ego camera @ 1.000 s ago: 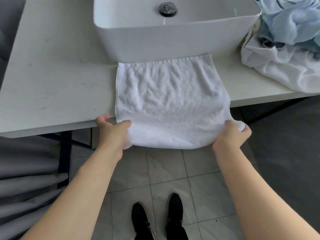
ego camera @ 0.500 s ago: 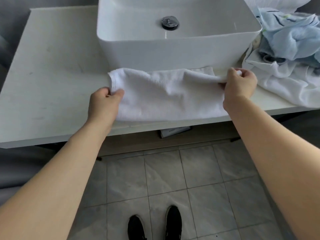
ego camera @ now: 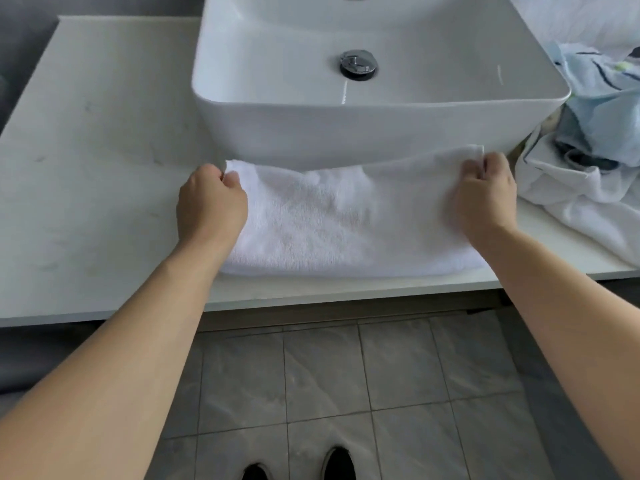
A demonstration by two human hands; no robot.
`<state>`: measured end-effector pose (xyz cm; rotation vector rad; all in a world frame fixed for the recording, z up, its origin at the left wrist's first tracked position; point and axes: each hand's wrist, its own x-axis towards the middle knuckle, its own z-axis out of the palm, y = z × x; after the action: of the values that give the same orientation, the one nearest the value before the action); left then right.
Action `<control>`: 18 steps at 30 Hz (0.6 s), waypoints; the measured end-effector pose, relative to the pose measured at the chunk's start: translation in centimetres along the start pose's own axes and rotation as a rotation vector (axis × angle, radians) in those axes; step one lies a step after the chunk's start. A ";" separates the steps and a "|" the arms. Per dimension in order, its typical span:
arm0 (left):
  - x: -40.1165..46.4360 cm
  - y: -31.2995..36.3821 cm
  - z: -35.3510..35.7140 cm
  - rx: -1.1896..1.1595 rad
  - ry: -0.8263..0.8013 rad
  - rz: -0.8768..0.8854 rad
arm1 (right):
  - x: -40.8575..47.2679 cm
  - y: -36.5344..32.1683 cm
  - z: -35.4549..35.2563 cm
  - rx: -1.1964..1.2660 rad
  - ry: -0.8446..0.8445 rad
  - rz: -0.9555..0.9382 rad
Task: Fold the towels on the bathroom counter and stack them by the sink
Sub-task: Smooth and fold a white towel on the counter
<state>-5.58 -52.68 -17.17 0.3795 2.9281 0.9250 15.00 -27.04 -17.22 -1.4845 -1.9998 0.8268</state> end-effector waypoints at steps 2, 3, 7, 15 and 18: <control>0.8 0.3 0.5 -0.032 -0.006 -0.069 | 0.6 -0.5 0.6 -0.028 0.017 -0.014; 0.9 0.3 0.9 -0.039 -0.026 -0.114 | 0.7 -0.5 1.0 -0.073 -0.002 -0.007; 0.2 -0.4 2.2 -0.033 0.005 -0.174 | -0.3 0.9 3.0 -0.299 -0.007 -0.055; 0.5 0.4 2.5 -0.067 0.024 -0.112 | 0.0 1.7 3.9 -0.325 0.064 -0.008; 0.6 0.1 2.8 -0.007 0.055 -0.054 | 0.3 1.6 3.3 -0.347 0.009 0.000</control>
<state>-5.83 -50.91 -19.41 0.2768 2.9671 0.9541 13.58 -27.01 -20.64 -1.6679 -2.2189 0.4861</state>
